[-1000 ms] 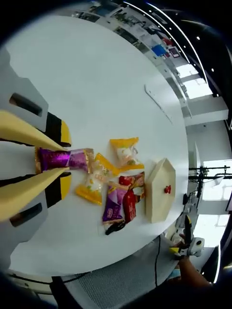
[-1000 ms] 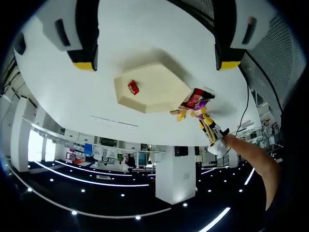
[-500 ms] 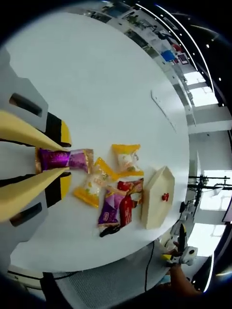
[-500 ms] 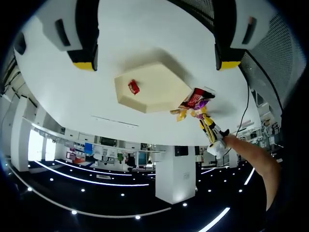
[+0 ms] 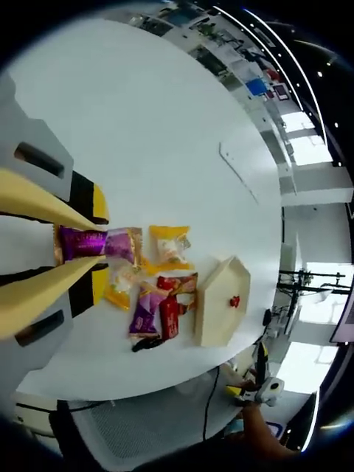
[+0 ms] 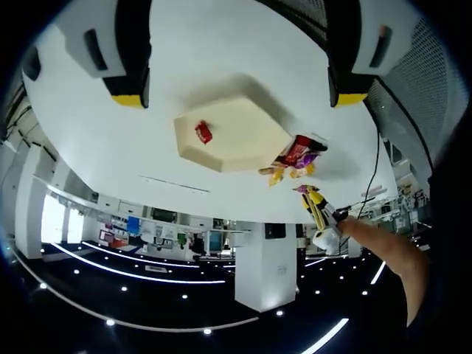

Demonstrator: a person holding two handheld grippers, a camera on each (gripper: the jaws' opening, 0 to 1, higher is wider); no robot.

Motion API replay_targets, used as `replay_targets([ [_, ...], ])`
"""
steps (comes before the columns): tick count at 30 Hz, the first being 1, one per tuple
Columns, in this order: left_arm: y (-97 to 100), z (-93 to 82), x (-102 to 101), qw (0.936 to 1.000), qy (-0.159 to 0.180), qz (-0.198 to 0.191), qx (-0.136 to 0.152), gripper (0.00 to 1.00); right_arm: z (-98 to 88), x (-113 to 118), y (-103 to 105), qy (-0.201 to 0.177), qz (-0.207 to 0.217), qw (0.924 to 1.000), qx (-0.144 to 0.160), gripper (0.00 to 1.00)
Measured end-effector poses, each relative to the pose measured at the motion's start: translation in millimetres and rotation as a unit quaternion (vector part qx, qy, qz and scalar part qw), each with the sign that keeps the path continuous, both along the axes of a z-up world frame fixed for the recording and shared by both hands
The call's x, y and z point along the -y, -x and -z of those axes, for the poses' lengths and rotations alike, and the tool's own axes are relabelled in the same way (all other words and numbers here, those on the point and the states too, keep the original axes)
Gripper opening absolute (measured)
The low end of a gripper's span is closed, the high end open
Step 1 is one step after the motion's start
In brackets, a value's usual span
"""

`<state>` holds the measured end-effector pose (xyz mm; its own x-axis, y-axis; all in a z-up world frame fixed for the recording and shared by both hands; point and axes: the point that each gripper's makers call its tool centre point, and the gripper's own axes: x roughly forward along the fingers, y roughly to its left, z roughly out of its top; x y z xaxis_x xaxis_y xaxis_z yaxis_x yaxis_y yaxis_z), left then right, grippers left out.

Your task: Place the target food into the container with the food tongs after gripping and lifting it, then release it inside without dropping or visibly crushing the food.

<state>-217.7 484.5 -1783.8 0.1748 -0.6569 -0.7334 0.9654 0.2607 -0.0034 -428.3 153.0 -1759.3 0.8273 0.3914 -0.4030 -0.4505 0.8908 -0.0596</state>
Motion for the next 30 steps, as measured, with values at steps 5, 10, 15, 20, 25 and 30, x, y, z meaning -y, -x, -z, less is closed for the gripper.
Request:
replay_targets([
  [5,-4.2,-13.6,0,1.0000,-0.005,0.006,0.001,0.17,-0.2,0,0,0.000,0.001,1.0000,0.001,1.00],
  [10,-10.1,-29.4,-2,1.0000,-0.006,0.006,0.002,0.17,-0.4,0,0,0.001,0.000,1.0000,0.002,1.00],
  [15,-13.6,-48.1,-5,1.0000,-0.004,0.003,0.005,0.17,-1.7,-1,0,0.002,0.000,1.0000,0.005,1.00],
  [20,-20.2,-61.9,-7,0.9999,0.001,-0.001,0.012,0.17,-1.7,0,-1,0.002,0.001,1.0000,0.006,1.00],
  [25,-20.1,-68.1,-7,0.9999,0.004,-0.003,0.014,0.17,-2.6,0,-1,0.001,0.004,1.0000,0.008,1.00],
  [30,-21.2,-71.6,-4,0.9999,0.004,-0.001,0.015,0.17,-2.5,1,-1,0.002,0.004,1.0000,0.007,1.00],
])
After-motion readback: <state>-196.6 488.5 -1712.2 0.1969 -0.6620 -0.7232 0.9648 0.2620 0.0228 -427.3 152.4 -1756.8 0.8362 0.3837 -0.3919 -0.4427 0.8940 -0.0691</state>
